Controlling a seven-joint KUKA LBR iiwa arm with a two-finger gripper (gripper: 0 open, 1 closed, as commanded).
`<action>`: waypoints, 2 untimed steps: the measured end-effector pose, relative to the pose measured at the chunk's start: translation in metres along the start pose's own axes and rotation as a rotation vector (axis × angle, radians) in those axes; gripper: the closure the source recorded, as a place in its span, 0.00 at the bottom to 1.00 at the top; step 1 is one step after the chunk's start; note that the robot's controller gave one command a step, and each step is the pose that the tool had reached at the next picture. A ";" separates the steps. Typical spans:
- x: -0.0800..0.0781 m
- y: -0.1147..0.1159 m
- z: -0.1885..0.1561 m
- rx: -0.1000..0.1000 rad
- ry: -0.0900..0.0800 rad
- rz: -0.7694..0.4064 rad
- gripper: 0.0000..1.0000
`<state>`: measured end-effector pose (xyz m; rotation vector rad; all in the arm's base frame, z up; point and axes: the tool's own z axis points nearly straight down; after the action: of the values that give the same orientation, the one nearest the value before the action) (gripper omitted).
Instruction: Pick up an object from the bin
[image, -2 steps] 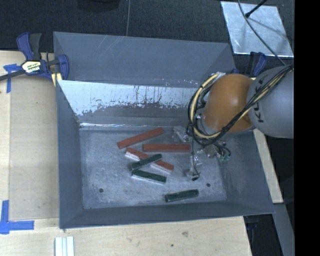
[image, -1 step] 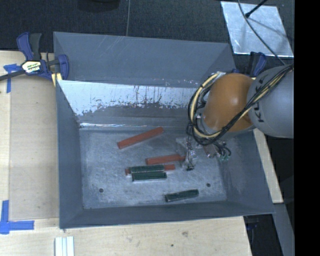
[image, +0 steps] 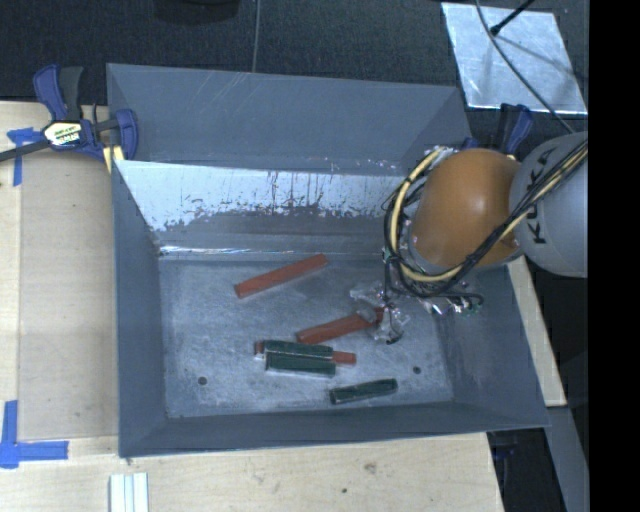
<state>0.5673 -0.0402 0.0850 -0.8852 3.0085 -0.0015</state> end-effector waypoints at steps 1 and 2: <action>0.000 0.000 0.000 -0.001 0.001 0.001 0.00; 0.006 -0.007 0.016 -0.004 0.006 -0.001 0.00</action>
Offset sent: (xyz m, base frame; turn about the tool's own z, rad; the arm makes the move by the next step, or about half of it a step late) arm 0.0000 0.0000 0.0000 0.0000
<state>0.5665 -0.0491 0.0693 -0.8888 3.0143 0.0016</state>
